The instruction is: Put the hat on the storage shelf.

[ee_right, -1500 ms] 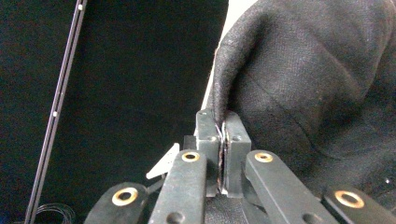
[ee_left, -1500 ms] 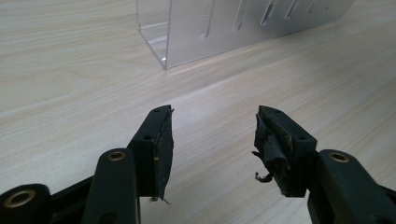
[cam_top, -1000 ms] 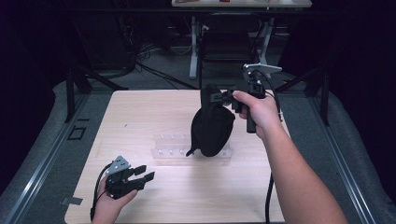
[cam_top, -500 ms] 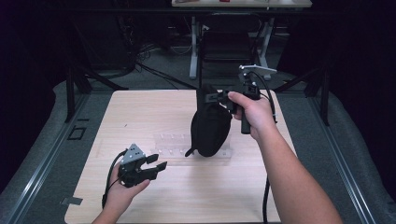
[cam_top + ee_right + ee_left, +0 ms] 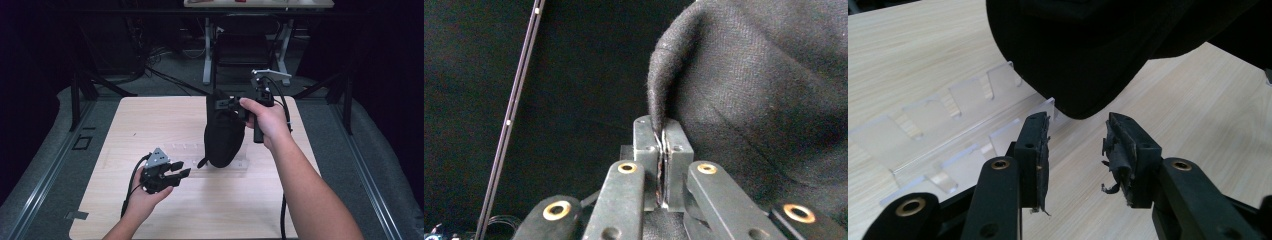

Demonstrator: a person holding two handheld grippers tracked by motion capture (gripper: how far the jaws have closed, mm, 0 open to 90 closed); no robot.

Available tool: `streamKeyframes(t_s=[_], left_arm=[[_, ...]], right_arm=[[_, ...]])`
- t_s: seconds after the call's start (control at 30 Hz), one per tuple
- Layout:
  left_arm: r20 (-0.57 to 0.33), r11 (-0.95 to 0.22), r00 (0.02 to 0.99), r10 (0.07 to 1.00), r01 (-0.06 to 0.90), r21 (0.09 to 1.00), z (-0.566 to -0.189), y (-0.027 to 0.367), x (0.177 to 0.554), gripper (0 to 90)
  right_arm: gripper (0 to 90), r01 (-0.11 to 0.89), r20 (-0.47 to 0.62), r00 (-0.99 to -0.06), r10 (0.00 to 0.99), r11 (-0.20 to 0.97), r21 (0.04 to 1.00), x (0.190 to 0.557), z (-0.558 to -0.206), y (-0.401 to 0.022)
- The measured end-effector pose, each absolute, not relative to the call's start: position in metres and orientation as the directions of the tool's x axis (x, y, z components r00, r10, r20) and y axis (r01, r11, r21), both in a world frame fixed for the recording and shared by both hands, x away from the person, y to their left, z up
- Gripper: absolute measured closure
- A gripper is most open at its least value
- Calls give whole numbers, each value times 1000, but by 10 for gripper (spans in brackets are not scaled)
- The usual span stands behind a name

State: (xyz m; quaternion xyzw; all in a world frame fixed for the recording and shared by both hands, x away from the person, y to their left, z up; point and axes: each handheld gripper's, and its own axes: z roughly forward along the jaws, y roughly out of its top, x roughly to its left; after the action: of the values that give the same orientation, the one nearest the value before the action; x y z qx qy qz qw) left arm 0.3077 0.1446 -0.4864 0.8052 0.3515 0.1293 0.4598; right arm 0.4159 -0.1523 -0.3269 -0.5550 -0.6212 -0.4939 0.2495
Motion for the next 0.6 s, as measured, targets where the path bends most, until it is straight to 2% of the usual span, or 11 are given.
streamKeyframes(t_s=[0.6], left_arm=[[-81,-366,756,650,405,838,-473,120,311,658]], right_arm=[[879,934,852,-268,449,-94,344,418,-325,-145]])
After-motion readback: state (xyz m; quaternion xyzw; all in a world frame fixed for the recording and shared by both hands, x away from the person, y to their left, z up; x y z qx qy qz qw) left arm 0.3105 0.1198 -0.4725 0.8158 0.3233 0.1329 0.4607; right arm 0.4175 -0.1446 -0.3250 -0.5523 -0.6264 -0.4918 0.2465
